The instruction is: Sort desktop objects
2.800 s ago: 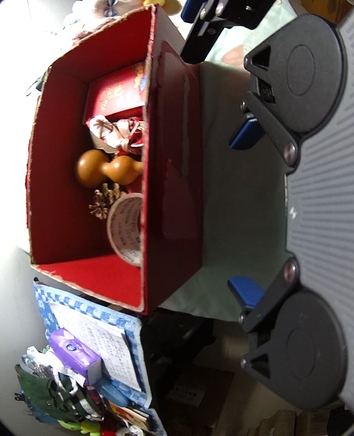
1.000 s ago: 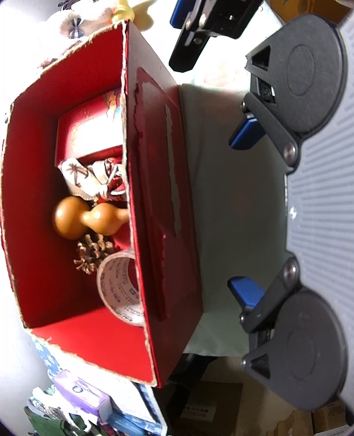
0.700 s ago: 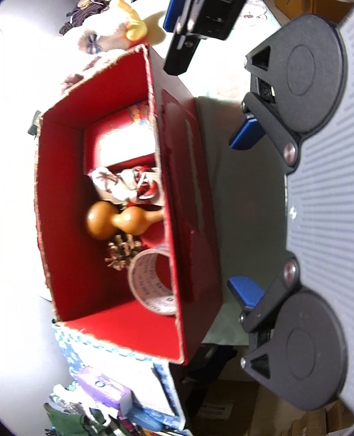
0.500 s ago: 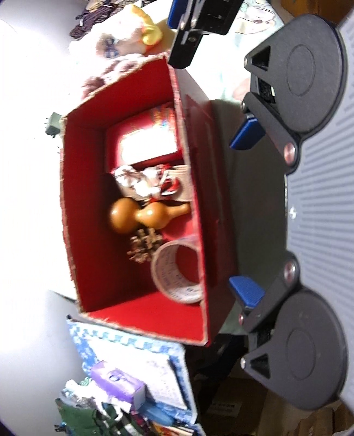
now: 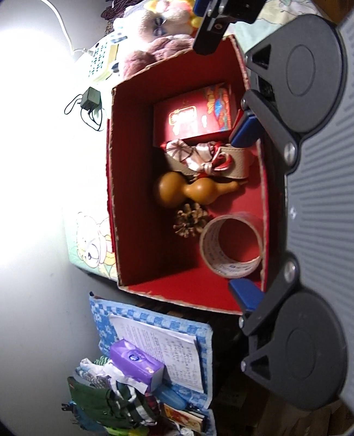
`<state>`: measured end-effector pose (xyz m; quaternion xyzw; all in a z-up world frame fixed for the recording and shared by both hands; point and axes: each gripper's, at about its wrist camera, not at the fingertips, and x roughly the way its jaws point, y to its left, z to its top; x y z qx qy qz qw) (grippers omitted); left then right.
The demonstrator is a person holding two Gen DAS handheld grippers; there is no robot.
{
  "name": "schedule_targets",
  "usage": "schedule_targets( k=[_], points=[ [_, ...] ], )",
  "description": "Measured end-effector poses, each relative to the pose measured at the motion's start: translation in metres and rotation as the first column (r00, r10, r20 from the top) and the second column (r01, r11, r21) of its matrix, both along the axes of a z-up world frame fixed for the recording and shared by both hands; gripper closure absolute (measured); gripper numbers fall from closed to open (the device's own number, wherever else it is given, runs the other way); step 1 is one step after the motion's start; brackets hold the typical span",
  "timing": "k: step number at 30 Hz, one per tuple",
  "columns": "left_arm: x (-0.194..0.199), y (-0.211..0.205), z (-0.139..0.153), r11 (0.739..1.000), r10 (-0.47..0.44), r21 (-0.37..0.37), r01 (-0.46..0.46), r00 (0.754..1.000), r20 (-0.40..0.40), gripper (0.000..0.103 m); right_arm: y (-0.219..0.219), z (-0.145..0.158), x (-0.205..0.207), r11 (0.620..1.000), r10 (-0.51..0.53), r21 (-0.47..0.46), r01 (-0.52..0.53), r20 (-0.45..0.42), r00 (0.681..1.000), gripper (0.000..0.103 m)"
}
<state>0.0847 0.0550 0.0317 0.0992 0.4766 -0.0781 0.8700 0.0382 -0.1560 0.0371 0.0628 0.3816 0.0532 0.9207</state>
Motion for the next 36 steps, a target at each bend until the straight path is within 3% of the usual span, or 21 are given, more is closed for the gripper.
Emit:
schedule_targets(
  k=[19,36],
  points=[
    [0.038,-0.011,-0.014,0.994,0.061,0.085,-0.063,0.998,0.031,0.001,0.005,-0.012,0.042,0.998,0.046,0.033,-0.045,-0.013,0.999,0.034],
    [0.050,-0.015,-0.032,0.995,0.035,0.092,-0.033,0.999,-0.029,0.001,0.013,-0.021,0.059,0.997,0.080,0.018,-0.079,-0.057,0.995,0.030]
  ],
)
